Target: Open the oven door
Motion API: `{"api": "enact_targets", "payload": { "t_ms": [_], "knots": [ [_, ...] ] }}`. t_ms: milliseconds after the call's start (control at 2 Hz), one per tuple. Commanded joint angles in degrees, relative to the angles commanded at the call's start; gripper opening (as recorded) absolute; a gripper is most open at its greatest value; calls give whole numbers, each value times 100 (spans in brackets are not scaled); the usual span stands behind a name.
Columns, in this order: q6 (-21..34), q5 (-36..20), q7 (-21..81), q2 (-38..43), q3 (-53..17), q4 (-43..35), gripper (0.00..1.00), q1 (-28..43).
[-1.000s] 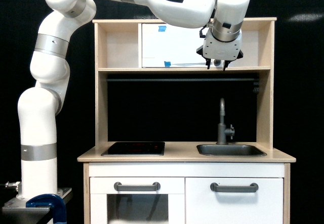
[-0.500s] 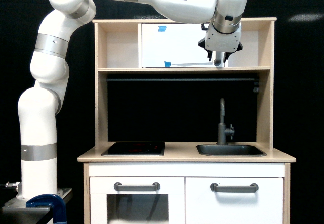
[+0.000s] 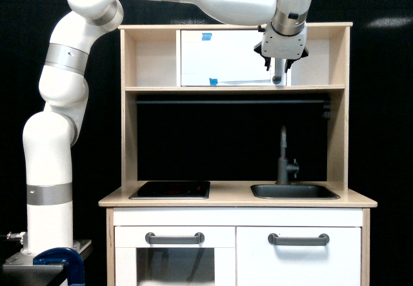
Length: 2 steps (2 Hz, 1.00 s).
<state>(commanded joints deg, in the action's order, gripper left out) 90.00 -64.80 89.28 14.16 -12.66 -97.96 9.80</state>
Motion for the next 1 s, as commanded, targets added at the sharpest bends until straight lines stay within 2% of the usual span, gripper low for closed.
{"api": "enact_targets", "payload": {
  "t_ms": [1000],
  "knots": [
    [-469, 79, -466, 172, 555, -384, 100, 73]
  ]
}}
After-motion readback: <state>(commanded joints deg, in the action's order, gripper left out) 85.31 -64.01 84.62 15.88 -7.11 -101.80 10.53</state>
